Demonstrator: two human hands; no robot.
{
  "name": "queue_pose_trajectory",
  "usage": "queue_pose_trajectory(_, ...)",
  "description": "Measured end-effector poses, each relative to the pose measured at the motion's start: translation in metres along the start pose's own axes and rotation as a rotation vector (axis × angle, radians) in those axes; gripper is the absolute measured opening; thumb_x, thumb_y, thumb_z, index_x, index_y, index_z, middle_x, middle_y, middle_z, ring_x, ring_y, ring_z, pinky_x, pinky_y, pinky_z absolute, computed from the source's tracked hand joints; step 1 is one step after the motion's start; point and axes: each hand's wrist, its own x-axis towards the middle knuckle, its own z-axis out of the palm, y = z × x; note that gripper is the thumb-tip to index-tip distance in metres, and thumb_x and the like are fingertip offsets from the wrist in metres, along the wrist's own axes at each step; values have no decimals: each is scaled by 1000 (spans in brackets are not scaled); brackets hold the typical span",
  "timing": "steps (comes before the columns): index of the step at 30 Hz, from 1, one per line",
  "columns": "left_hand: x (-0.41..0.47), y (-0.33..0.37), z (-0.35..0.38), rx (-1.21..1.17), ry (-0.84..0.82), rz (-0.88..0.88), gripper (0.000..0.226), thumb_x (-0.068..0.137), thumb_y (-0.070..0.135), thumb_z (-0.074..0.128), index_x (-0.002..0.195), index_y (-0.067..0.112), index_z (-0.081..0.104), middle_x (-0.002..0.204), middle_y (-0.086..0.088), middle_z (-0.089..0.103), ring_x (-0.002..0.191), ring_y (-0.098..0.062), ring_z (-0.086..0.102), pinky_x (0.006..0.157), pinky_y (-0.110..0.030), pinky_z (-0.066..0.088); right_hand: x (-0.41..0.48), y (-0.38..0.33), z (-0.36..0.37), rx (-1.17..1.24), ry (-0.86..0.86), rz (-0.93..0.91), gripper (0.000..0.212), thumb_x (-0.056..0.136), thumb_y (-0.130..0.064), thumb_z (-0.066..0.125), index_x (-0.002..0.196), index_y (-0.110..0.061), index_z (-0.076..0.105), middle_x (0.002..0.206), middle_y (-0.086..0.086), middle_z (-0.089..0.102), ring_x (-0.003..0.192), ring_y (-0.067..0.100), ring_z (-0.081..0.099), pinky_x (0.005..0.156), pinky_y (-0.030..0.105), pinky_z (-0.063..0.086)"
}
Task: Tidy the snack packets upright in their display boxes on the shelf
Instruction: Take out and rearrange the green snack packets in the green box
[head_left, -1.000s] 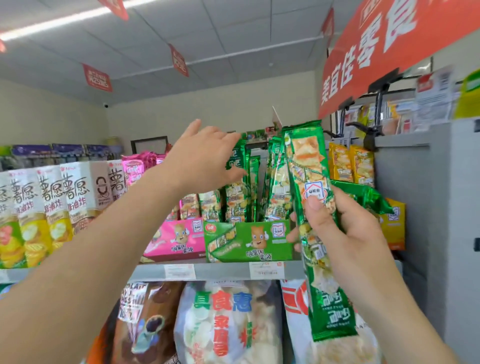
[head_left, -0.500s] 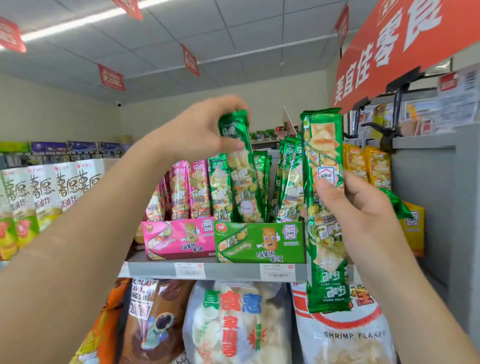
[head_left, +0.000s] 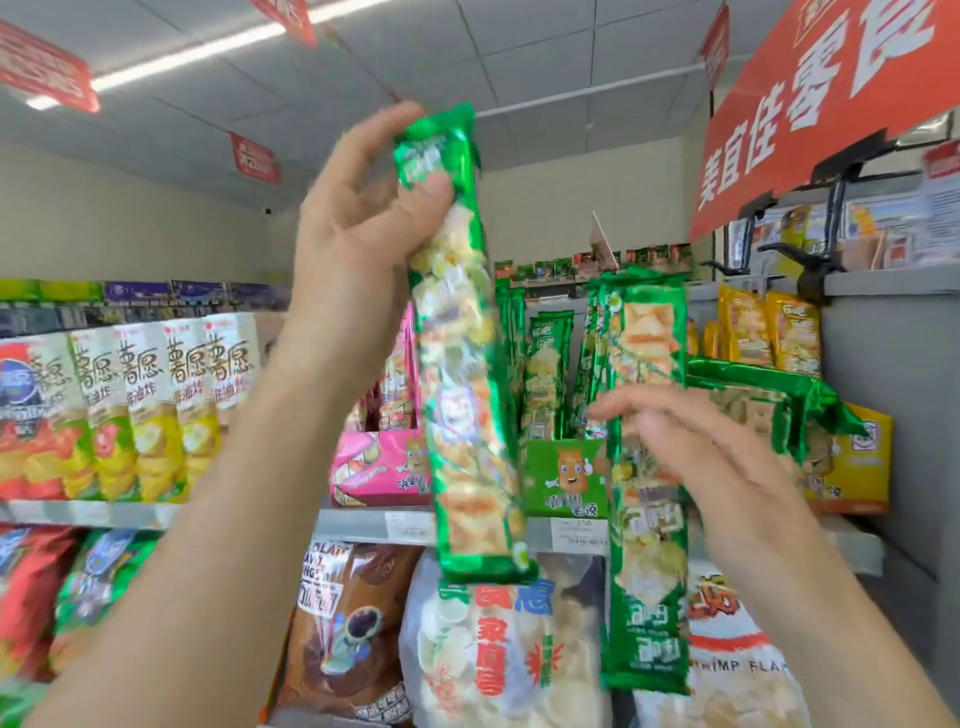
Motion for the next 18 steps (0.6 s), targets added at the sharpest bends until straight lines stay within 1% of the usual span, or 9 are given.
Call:
queue_pose_trajectory(2,-26,-11,6,-5,-1,-53,45,83,0,59,126,9,49,103,3,69,90,-19,61,80,-35,50,-16,-3,9,13,-108,48,32,75,-75,49,95,-58,67,105,-20,57,104,-27,43,75,-9,28)
queue_pose_trajectory(4,-47,-22,8,-37,55,-106,47,81,3,61,126,11,50,114,-6,64,101,-27,55,88,-42,46,-32,1,19,-50,-147,77,49,60,-89,51,98,-60,64,106,-36,47,107,-31,35,77,-9,26)
queue_pose_trajectory(6,-63,-29,9,-83,142,-154,44,80,5,61,123,13,52,116,-9,61,104,-28,53,92,-44,43,-45,5,27,-97,-136,141,39,60,-85,55,92,-63,62,97,-55,34,101,-39,28,76,-10,24)
queue_pose_trajectory(7,-69,-31,9,-102,178,-170,44,80,5,61,122,12,52,116,-9,61,106,-27,54,94,-45,44,-47,7,31,-92,-137,163,36,59,-81,56,90,-63,62,93,-58,32,98,-41,28,77,-8,27)
queue_pose_trajectory(9,-79,-32,10,-109,234,-196,48,80,6,61,127,7,50,119,-10,61,111,-28,55,102,-48,42,-52,10,33,-72,-144,194,37,60,-81,56,94,-67,59,99,-53,37,100,-37,33,78,-1,34)
queue_pose_trajectory(11,-86,-32,12,-117,285,-236,53,80,7,60,132,3,47,125,-13,58,119,-29,53,111,-54,36,-55,13,34,-69,-140,197,41,62,-85,56,100,-69,54,106,-40,44,106,-27,40,78,-2,32)
queue_pose_trajectory(14,-94,-34,13,-94,348,-308,59,80,17,62,136,7,47,137,-14,55,134,-32,45,112,-56,32,-60,12,38,-63,-117,192,42,59,-81,59,97,-65,57,101,-26,49,105,-16,47,74,-4,31)
queue_pose_trajectory(16,-97,-33,13,-59,337,-341,58,82,23,63,136,8,49,136,-13,57,132,-30,48,111,-56,34,-64,11,41,-19,-98,180,35,65,-77,67,93,-57,63,97,-15,52,100,-10,50,70,-3,36)
queue_pose_trajectory(18,-98,-32,13,-21,292,-350,49,85,26,62,130,9,54,129,-8,62,124,-28,55,108,-57,37,-67,10,42,-13,-88,176,33,66,-71,68,92,-52,64,98,-7,52,97,-7,51,67,-1,39)
